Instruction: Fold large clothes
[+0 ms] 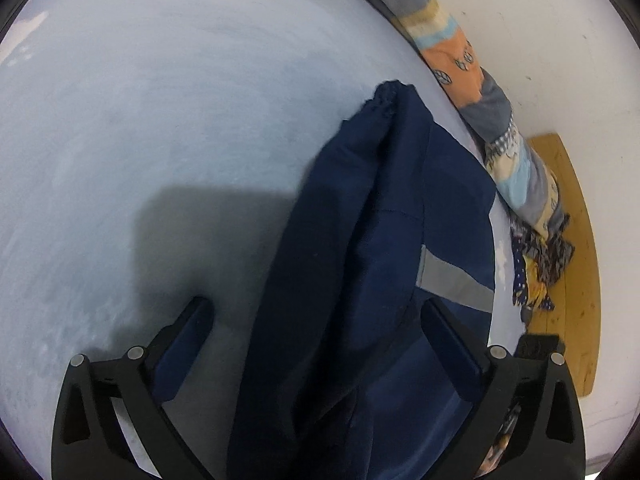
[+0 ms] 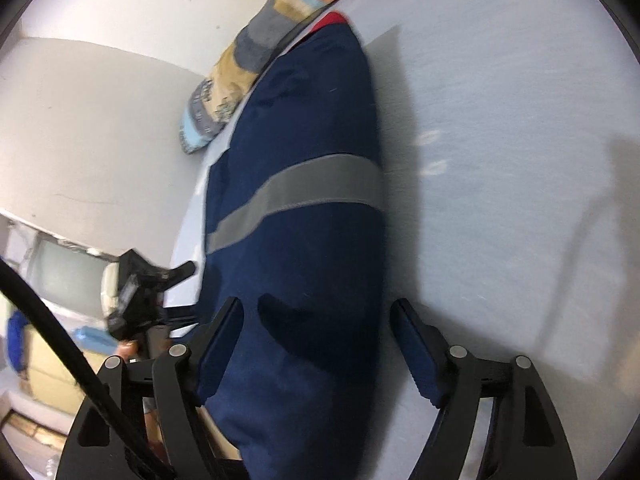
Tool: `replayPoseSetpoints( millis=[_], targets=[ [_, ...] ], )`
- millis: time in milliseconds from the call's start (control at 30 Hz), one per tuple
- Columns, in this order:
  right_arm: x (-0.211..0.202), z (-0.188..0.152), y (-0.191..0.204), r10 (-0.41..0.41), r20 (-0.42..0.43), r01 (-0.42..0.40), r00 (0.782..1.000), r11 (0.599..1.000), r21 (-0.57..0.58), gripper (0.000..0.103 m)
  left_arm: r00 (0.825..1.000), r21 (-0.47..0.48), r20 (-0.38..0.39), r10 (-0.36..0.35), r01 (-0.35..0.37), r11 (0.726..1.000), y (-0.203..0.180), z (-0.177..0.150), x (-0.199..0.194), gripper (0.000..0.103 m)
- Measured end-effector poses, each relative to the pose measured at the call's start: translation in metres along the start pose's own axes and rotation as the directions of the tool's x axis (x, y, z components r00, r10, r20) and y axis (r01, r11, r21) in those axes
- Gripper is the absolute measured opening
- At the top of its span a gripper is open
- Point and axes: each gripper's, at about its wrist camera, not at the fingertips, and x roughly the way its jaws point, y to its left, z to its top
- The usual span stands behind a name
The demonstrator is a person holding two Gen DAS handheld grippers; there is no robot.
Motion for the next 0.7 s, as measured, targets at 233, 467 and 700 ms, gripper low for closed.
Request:
replayPoseSetpoints(
  millis=[233, 467, 700],
  targets=[
    [0.032, 0.013, 0.017, 0.018, -0.039, -0.022, 0.999, 0.993, -0.114, 0.074, 0.997, 0.11, -0.079, 0.002, 0.007, 0.994, -0.034, 0.003, 0.035, 0.064],
    [0.019, 0.011, 0.039, -0.064, 0.025, 0.068, 0.998, 0.974, -0.217, 0.042, 0.989, 0.255, 0.016, 0.144, -0.143, 0.956, -0.078, -0.009, 0.027, 0.038],
    [-0.03, -0.004, 0.066, -0.095, 0.097, 0.12, 0.991, 0.948, -0.295, 0.04, 0.991, 0.341, 0.05, 0.123, -0.133, 0.931, -0.121, -0.031, 0.023, 0.036]
  ],
)
